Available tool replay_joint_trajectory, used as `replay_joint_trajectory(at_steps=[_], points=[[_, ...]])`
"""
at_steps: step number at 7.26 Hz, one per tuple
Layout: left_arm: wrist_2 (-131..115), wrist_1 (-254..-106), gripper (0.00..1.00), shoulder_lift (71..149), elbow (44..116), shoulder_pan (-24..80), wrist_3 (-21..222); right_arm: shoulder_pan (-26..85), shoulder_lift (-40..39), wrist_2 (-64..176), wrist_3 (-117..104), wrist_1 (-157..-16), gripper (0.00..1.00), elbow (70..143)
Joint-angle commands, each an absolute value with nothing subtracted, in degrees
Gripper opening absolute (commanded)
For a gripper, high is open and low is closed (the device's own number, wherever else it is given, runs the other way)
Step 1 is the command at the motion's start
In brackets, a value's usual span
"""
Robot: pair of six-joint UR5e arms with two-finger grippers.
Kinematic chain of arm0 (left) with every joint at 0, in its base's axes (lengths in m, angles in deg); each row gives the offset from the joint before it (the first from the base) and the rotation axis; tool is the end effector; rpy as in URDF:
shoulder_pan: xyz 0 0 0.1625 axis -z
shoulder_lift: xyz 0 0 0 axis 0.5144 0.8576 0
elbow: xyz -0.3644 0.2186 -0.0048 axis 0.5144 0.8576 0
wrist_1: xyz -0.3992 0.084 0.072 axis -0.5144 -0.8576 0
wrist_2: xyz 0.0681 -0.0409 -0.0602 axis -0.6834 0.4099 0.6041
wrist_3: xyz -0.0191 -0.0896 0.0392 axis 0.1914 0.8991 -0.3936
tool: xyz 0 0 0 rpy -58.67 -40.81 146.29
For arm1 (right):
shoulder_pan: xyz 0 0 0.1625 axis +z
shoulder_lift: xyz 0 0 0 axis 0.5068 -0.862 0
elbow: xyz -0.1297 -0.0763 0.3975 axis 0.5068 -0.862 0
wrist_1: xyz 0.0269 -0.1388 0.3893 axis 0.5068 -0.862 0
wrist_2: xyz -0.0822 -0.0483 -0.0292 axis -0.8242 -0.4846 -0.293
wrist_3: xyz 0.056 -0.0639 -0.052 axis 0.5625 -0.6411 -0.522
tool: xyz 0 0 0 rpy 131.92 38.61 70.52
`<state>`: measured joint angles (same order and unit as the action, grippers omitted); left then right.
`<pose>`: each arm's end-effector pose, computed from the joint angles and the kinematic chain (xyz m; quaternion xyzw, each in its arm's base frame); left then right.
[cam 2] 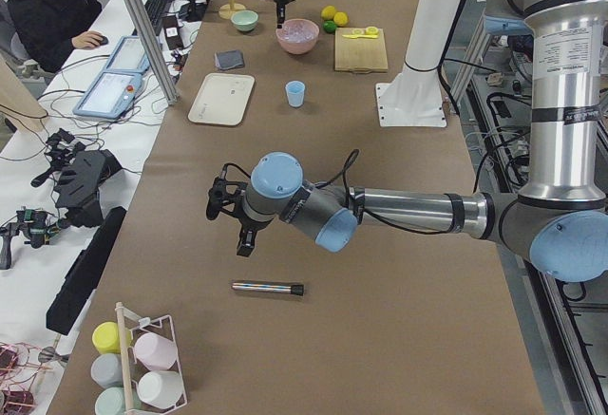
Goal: Mash ice and strawberries in cup
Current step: 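Grasp an ice cube from the pink bowl with the right gripper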
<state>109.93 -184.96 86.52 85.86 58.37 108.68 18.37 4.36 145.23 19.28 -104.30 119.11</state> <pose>-0.0519 -0.4805 0.5630 0.1819 0.4466 -0.0453 0.8749 -0.3322 -0.5252 0.3089 0.1065 -0.3391 -0.0516 0.9333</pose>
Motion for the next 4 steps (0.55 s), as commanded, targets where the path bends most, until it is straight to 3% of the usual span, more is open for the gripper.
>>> replay_joint_trajectory(at_steps=[1,4], points=[[110.0,-185.0,0.99,86.9,85.9,58.3,108.7,15.4,11.0,146.5,25.4,-103.7,0.27,119.4],[110.0,-184.9,0.99,87.5,86.1,58.1,108.7,9.1,18.2,141.9,35.6,-103.7,0.26,117.5]])
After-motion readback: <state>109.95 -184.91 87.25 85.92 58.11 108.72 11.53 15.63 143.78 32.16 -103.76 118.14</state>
